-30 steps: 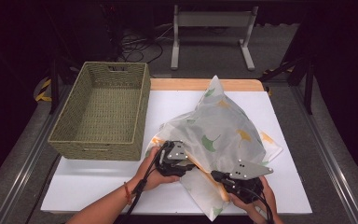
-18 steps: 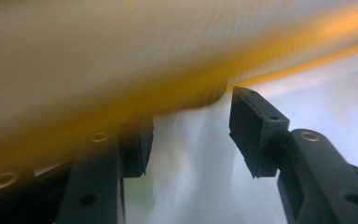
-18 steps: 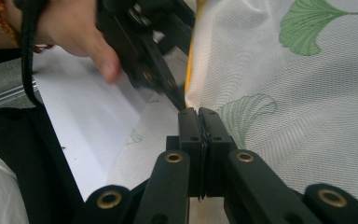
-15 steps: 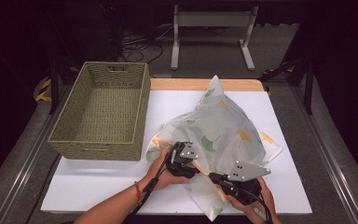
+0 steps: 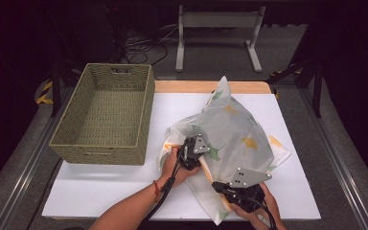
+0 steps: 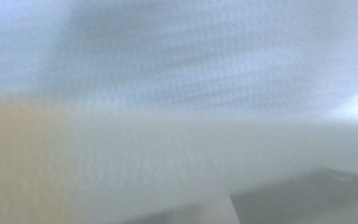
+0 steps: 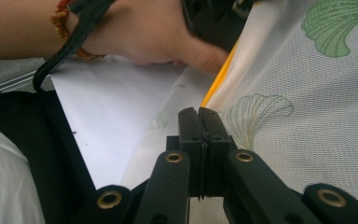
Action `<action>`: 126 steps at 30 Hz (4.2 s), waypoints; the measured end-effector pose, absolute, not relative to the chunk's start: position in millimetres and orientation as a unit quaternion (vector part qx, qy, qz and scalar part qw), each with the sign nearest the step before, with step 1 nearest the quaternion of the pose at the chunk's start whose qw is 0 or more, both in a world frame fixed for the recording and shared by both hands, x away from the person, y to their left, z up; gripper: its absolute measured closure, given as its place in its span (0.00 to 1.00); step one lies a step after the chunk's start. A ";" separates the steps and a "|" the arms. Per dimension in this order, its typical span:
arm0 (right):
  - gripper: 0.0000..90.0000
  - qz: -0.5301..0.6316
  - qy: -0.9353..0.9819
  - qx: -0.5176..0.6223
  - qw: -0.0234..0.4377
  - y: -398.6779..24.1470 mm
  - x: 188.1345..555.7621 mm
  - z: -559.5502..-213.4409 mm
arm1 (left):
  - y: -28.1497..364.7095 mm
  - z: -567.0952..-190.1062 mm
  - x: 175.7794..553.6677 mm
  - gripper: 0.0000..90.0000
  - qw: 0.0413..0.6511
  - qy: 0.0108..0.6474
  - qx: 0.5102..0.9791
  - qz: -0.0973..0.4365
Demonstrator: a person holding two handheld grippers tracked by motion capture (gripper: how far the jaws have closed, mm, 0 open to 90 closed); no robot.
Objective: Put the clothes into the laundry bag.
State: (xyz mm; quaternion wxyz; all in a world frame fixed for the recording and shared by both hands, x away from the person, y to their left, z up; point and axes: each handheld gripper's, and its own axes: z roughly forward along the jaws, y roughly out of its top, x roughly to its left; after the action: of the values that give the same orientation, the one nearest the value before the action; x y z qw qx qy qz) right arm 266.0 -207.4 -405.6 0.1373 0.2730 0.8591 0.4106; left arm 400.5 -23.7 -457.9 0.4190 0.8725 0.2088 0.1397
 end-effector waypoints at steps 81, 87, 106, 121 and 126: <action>0.99 0.410 0.858 0.269 0.155 -229.1 257.8 -389.1 | 115.5 -436.0 353.6 0.50 0.406 0.263 0.868 0.113; 0.99 0.408 0.858 0.269 0.157 -229.5 258.2 -389.3 | 113.4 -432.8 352.8 0.57 0.396 0.253 0.873 0.133; 1.00 0.406 0.846 0.304 0.166 -258.2 253.4 -387.9 | 111.8 -423.9 343.9 0.40 0.395 0.222 0.881 0.134; 0.98 0.415 0.841 0.306 0.165 -252.4 259.2 -393.7 | 124.8 -421.3 350.0 0.98 0.423 0.227 0.870 0.117; 0.97 0.409 0.848 0.299 0.158 -238.3 267.9 -400.4 | 151.4 -415.7 340.4 0.99 0.434 0.237 0.862 0.112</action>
State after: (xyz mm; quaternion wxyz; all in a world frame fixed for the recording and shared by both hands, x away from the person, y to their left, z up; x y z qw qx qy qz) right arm 267.9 -238.3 -400.4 0.1581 0.2994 0.8475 0.4087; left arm 340.4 151.4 -415.7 0.4336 0.8622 0.2367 0.1122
